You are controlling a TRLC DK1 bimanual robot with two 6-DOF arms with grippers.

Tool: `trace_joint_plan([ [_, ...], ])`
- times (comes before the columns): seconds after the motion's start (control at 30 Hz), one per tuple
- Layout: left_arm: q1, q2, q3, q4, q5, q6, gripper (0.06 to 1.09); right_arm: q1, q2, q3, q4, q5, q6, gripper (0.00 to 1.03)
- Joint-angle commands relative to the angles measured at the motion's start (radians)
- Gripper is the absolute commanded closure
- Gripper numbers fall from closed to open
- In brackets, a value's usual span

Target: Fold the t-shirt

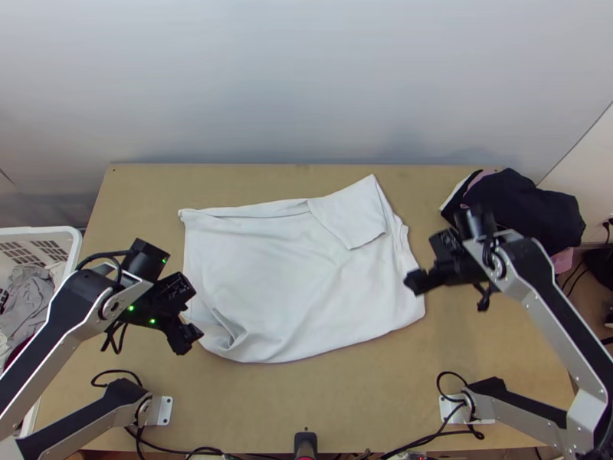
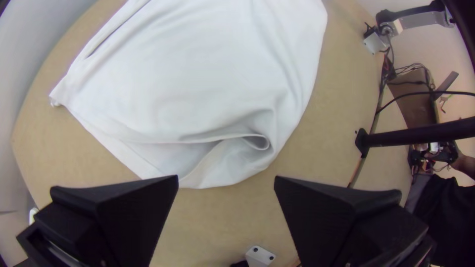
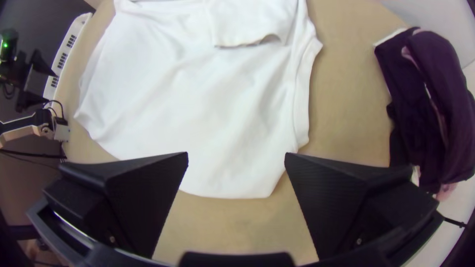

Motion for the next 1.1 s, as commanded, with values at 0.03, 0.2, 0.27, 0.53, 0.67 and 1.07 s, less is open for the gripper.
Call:
trace_joint_plan([
  [0.03, -0.086, -0.016, -0.048, 0.067, 0.007, -0.044, 0.14, 0.013, -0.100, -0.175, -0.016, 0.019, -0.010, 0.13],
  [0.2, -0.152, 0.012, -0.117, 0.182, -0.056, -0.084, 0.14, 0.030, -0.095, -0.169, 0.000, 0.020, -0.010, 0.13],
  [0.27, -0.171, 0.050, -0.146, 0.200, -0.085, -0.084, 0.14, 0.029, -0.091, -0.161, 0.003, 0.022, -0.013, 0.13],
  [0.53, -0.175, 0.127, -0.191, 0.277, -0.091, -0.085, 0.14, 0.029, -0.088, -0.149, 0.010, 0.028, -0.020, 0.13],
  [0.67, -0.175, 0.155, -0.185, 0.303, -0.045, -0.113, 0.14, 0.027, -0.088, -0.159, 0.017, 0.033, -0.026, 0.13],
  [1.07, -0.168, 0.207, -0.211, 0.378, -0.013, -0.179, 0.17, 0.025, -0.091, -0.170, 0.030, 0.047, -0.043, 0.13],
])
